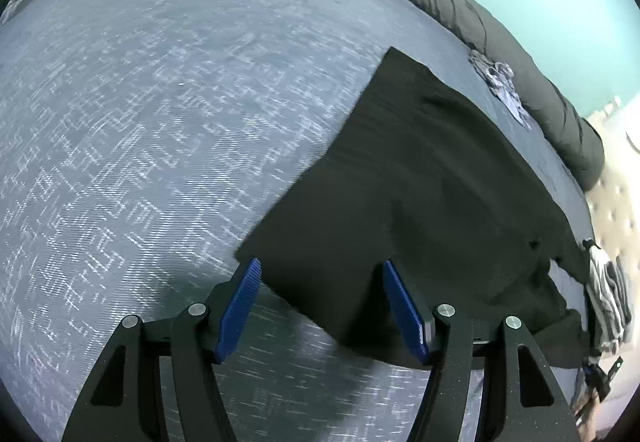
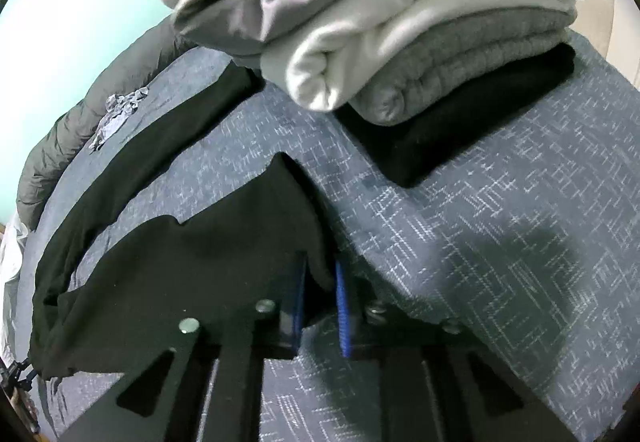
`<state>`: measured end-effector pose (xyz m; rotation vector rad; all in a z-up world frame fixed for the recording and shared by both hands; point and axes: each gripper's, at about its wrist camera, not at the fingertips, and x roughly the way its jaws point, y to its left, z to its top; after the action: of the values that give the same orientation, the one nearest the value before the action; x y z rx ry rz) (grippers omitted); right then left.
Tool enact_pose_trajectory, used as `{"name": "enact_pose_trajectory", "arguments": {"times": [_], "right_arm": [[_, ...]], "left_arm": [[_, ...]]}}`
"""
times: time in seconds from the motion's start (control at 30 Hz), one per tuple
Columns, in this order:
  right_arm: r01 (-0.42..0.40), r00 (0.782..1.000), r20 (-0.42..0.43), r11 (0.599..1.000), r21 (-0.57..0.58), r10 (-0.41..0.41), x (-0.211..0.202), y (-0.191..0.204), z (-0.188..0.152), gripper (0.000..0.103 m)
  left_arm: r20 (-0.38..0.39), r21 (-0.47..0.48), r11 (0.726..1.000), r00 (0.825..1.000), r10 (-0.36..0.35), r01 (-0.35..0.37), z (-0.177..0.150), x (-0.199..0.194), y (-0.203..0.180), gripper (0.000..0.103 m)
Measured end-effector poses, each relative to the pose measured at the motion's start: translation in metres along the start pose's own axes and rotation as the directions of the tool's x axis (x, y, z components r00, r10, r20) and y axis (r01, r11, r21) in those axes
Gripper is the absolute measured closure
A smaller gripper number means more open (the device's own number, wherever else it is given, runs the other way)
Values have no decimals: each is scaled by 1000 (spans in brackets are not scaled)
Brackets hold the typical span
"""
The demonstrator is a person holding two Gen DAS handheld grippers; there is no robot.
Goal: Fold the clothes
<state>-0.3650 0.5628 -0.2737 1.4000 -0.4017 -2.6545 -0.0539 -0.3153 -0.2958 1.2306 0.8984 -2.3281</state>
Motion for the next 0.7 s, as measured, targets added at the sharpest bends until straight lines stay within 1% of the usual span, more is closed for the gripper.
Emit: {"name": "enact_pose_trajectory", "arguments": {"times": [0.07,0.17,0.27,0.37,0.4,0.43,0.47,0.5,0.6,0.7], "right_arm": [[-1,1000,7,1000,-7,1,-5,2,1,94],[-1,1000,9,1000,-20,1,-9,4,4,94],[-1,1000,10,1000,-19,2,-12,6,7,95],[-6,1000,17,1000,-28,7,-17,12,12,96],[-7,1000,19,999,-33,8,-19,14,14,96],[-7,1000,20,999,-39,8,-22,16,16,96],[-9,1000,23,999,-42,10,-25,17,18,96],[-11,1000,26,999,-44,12,-28,17,21,97],[-9,999,39,999,-49,11,-43,15,30,97],[4,998,56,999,-50,-2,-62,8,41,97]], "left_arm": [[10,-25,1000,1000,7,-6,0,-2,5,36],[-1,-59,998,999,-36,36,-3,0,11,36],[-8,-56,997,999,-52,52,-3,4,11,36],[-18,-37,998,998,-58,57,1,6,6,52],[-20,-24,998,998,-61,60,2,6,4,64],[-23,-8,998,998,-63,63,4,5,1,69],[-24,8,998,998,-61,61,7,2,-2,78],[-23,19,998,998,-62,62,9,-1,-4,84],[-4,30,996,997,-80,80,17,-20,-9,88],[9,41,995,995,-96,95,26,-40,-11,90]]}}
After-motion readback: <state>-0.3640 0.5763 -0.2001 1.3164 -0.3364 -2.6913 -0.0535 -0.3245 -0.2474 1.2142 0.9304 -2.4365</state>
